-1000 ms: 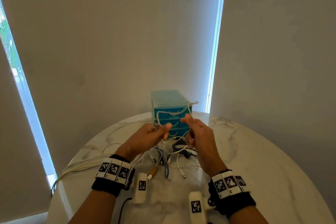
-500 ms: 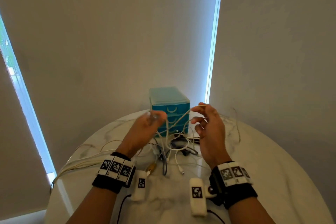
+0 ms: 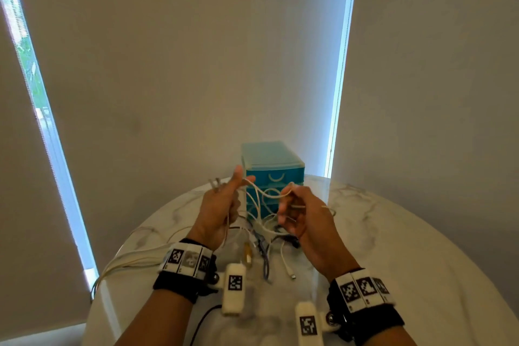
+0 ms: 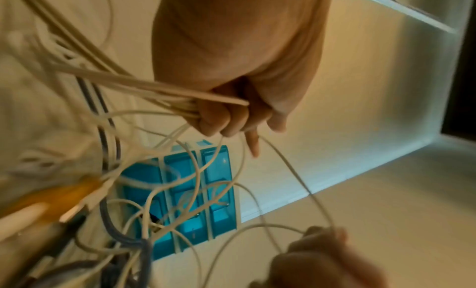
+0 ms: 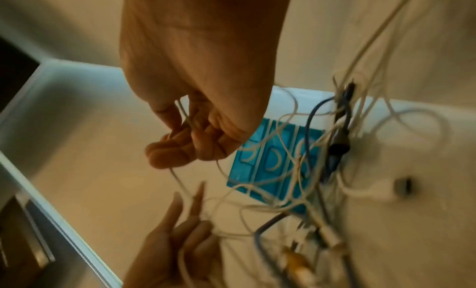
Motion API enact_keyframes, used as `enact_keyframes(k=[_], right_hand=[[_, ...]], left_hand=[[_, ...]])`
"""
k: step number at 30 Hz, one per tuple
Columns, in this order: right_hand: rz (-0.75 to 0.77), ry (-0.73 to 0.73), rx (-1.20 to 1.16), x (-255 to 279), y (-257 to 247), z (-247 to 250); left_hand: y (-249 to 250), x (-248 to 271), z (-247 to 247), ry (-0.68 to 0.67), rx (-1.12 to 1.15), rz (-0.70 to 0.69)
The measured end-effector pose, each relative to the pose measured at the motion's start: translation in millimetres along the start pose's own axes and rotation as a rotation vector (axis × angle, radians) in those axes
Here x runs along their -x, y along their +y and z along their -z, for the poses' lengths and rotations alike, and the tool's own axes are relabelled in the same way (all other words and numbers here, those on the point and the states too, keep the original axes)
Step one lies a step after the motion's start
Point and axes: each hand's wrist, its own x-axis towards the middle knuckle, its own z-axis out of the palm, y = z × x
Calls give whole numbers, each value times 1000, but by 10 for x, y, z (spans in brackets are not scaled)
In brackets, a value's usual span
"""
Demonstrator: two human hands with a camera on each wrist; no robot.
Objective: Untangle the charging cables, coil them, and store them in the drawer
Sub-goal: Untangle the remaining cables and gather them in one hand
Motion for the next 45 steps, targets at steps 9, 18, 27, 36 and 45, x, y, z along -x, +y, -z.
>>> enact_keyframes(k=[9,18,27,36,45], right_hand=[[-209,428,280,-97,7,523],[-93,-20,-187,-61,-157,220],[-38,18,399,53,90,90],[-86,237,-187,-144,155,403],[0,22,-107,-92,141,317]], left_hand=[[22,-83,121,27,-10,-83],[11,66,-28,-425,-693,-343],[-116,9,-50,-774,-1062,-312],[-128,-81,145,14,-684,-151],[-63,-19,60,-44,-411,3]])
